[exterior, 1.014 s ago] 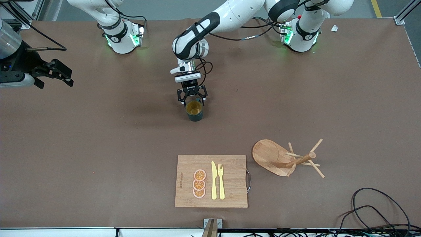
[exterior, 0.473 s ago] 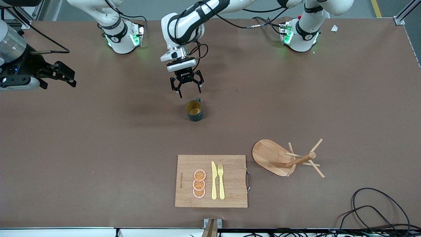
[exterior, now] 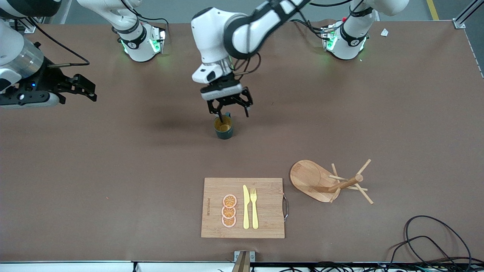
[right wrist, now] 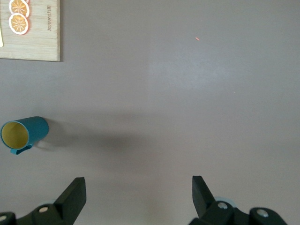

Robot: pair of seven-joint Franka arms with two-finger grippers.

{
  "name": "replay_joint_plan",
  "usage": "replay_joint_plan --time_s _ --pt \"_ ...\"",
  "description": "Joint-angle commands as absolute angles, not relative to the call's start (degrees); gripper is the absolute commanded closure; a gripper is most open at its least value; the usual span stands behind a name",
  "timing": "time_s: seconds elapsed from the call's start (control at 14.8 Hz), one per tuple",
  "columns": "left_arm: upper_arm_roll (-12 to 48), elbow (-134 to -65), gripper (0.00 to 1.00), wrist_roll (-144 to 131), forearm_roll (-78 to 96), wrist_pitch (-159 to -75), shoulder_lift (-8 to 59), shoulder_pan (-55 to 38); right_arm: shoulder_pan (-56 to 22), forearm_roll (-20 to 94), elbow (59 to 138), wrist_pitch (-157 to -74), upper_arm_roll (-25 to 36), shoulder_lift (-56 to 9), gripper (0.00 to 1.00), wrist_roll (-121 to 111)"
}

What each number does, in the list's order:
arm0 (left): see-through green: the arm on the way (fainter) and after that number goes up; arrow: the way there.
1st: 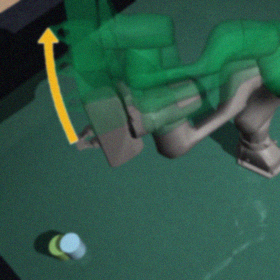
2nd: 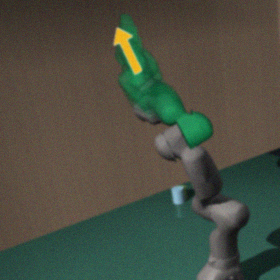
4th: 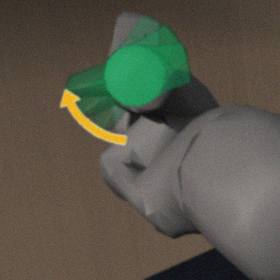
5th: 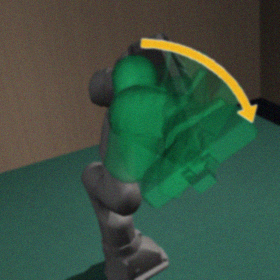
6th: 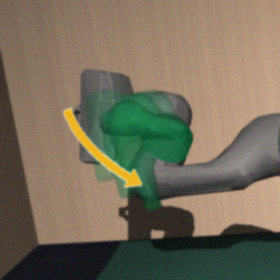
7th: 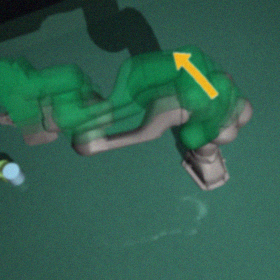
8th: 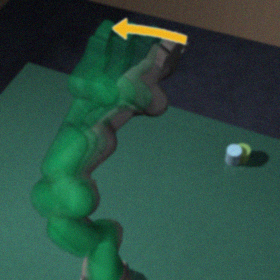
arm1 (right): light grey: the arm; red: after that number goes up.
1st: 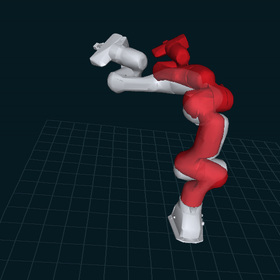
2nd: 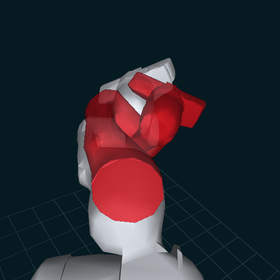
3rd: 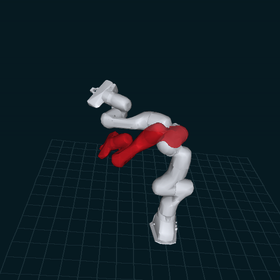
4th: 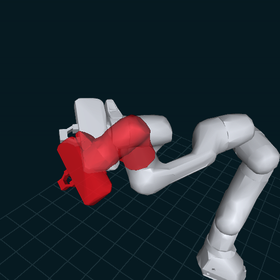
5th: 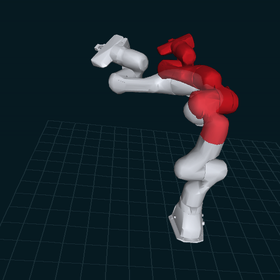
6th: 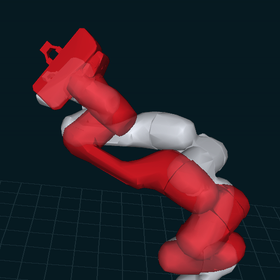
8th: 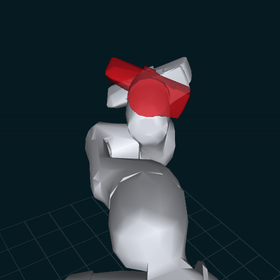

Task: Transfer cup from left to right arm and place
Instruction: 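Raise the left gripper while the right gripper reaches the mug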

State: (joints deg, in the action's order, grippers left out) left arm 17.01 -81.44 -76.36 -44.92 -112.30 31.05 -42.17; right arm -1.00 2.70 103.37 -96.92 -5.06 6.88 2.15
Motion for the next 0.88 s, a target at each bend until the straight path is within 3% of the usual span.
replay_joint_plan --time_s 0.0,0.47,0.81 --pt "17.3 -83.2 0.01 -66.0 -37.8 -113.2 27.8 -37.0 -3.6 3.6 112.1 -102.0 -5.0 13.3 0.0 6.1" --pt "17.3 -83.1 0.0 -41.4 -21.7 -111.8 21.8 -21.6 -16.2 3.5 119.4 -110.6 -5.0 14.5 0.0 22.9" --pt "17.1 -83.4 0.0 -23.2 -10.9 -106.4 17.0 -9.8 -18.6 3.5 119.5 -117.6 -5.0 7.4 0.0 25.6"
